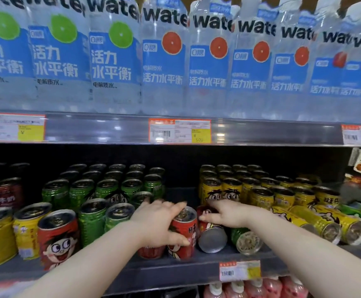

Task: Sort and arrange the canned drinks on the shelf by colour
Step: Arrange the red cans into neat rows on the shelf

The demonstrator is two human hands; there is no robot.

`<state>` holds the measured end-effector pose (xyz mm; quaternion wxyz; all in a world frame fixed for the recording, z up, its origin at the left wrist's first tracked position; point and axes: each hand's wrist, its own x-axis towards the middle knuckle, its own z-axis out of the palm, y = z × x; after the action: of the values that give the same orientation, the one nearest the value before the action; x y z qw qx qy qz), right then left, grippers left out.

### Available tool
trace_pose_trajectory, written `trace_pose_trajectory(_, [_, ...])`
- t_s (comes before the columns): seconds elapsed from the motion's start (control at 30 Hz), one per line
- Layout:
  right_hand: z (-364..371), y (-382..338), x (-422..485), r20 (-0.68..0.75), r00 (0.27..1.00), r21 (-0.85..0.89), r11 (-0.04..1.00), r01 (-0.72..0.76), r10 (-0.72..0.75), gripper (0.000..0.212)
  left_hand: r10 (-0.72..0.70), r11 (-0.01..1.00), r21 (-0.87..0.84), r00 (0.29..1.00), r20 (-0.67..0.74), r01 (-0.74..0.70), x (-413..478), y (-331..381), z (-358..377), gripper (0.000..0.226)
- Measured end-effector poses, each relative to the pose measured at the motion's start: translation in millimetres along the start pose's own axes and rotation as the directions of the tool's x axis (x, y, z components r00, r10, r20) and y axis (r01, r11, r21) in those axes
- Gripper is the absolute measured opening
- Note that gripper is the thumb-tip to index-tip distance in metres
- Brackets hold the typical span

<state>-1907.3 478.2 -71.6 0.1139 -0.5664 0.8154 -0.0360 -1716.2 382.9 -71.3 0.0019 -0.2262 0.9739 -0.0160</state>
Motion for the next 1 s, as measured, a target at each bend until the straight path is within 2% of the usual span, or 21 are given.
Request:
trace_pose_trajectory(0.1, [3,3,0,-0.040,0.989,0.114,0.983,0.144,-0.141,0.086,-0.016,1.000,0.008,1.000,-0.013,0.016,0,-1,0,0.094])
trace_pose_trajectory(0.17, [5,4,-4,-0.101,0.972,0.112,0.968,0.223,-0.212,0.088,-0.024,1.000,0.011,1.000,-0.016,0.025,0,0,1,0.094])
trace_pose_trajectory(0.3, [5,2,-19,-0.273,0.902,0.040,0.933,0.358,-0.335,0.076,-0.038,0.999,0.021,0.999,-0.017,0.038,-1,0,1,0.095])
trace_pose_trajectory(0.43, [18,3,-29,-0.473,0.826,0.053,0.925,0.375,-0.308,0.041,-0.066,0.998,-0.002,0.997,-0.030,0.066,-1,3,1,0.094])
trace_pose_trajectory(0.53, [24,3,-30,-0.507,0.817,0.185,0.891,0.414,-0.275,0.026,-0.097,0.994,-0.053,0.995,-0.002,0.097,0,5,-3,0.094])
trace_pose_trajectory(0.6, [20,6,-31,-0.496,0.823,0.244,0.866,0.437,-0.275,0.021,-0.139,0.988,-0.069,0.990,0.032,0.141,2,13,-10,0.106])
trace_pose_trajectory(0.67, [12,19,-32,-0.494,0.834,0.232,0.887,0.399,-0.246,0.027,-0.158,0.985,-0.063,0.987,0.004,0.158,8,26,-15,0.113])
trace_pose_trajectory(0.73, [1,36,-35,-0.490,0.855,0.151,0.950,0.274,-0.169,0.040,-0.128,0.990,-0.069,0.990,-0.057,0.124,18,42,-16,0.101])
trace_pose_trajectory(0.8, [-10,51,-43,-0.404,0.913,-0.031,0.998,0.056,-0.064,0.059,-0.096,0.993,-0.070,0.994,-0.053,0.093,30,55,-12,0.093])
trace_pose_trajectory(0.87, [-13,61,-52,-0.254,0.966,-0.240,0.964,-0.117,0.054,0.080,-0.093,0.995,-0.037,0.996,0.001,0.093,39,61,-6,0.086])
trace_pose_trajectory(0.93, [-6,64,-57,-0.161,0.979,-0.358,0.918,-0.173,0.122,0.093,-0.088,0.996,-0.012,0.996,-0.003,0.088,44,61,0,0.075])
trace_pose_trajectory(1.0, [2,64,-60,-0.129,0.985,-0.383,0.910,-0.157,0.116,0.096,-0.086,0.996,-0.033,0.995,-0.059,0.084,44,59,2,0.067])
